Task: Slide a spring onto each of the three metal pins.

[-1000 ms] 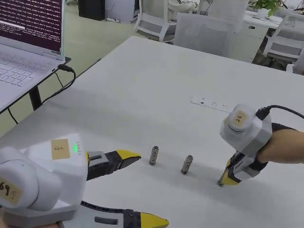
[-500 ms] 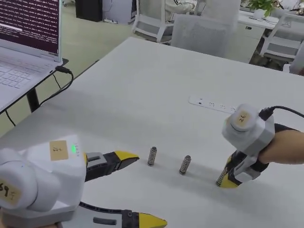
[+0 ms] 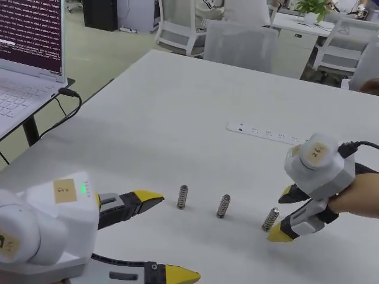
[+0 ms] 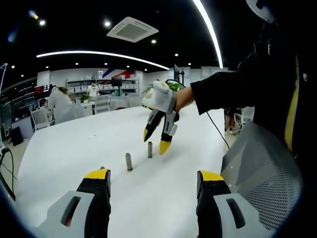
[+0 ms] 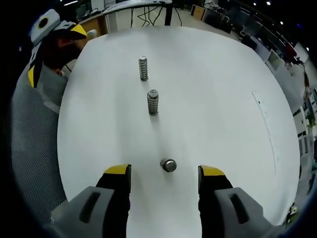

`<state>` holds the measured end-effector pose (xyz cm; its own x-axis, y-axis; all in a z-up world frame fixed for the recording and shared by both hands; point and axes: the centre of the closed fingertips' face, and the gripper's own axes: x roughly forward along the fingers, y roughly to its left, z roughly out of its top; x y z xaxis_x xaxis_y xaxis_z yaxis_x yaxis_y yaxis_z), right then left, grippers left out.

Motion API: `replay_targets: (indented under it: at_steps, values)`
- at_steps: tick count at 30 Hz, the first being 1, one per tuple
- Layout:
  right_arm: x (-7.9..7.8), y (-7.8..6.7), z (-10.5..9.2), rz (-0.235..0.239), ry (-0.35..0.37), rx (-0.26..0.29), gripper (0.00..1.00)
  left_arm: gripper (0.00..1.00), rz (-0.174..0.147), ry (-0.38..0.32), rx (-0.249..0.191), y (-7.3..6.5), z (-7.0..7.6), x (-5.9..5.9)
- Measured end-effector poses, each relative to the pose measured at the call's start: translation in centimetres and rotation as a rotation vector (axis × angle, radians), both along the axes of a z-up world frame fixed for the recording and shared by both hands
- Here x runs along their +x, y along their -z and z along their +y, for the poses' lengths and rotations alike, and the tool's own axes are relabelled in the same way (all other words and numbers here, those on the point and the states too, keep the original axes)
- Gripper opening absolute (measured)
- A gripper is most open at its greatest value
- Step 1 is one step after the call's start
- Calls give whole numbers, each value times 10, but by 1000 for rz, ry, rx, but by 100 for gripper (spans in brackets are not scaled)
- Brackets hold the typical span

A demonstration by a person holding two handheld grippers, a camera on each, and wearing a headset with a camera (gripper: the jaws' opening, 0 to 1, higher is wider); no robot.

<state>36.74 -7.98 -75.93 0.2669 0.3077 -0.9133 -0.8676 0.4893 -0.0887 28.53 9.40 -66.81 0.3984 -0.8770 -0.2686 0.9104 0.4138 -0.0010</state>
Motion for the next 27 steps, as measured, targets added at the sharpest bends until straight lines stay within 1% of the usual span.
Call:
replay_targets:
  at_steps: [4, 5, 6, 7, 8, 9, 10, 16, 19, 21, 24, 27]
  values:
    - [-3, -7, 2, -37, 31, 48, 55, 67, 1, 2, 2, 0, -1, 1]
    - [-5, -9, 3, -44, 39, 65, 56, 68, 1, 2, 2, 1, -1, 2]
    - [-6, -10, 3, -45, 42, 70, 57, 68, 1, 2, 2, 1, -1, 2]
    - [-8, -13, 4, -60, 58, 94, 57, 68, 3, 0, 3, 1, -1, 3]
    - [-9, -15, 4, -67, 63, 103, 57, 68, 3, -2, 4, 2, -1, 4]
    - [-9, -18, 4, -87, 74, 118, 58, 68, 3, -3, 4, 2, 0, 5]
    - [-11, -20, 4, -92, 75, 124, 58, 68, 4, -6, 5, 2, 0, 6]
    - [-24, -32, 5, -141, 108, 184, 58, 68, 7, -16, 7, 3, 3, 10]
    - [-30, -37, 4, -165, 138, 220, 59, 68, 9, -20, 9, 5, 3, 12]
    - [-34, -39, 4, -171, 152, 236, 59, 68, 10, -20, 11, 5, 4, 13]
    - [-41, -44, 2, -198, 186, 280, 59, 68, 10, -19, 13, 5, 4, 13]
    - [-48, -48, 0, -221, 210, 312, 60, 69, 9, -22, 13, 4, 4, 14]
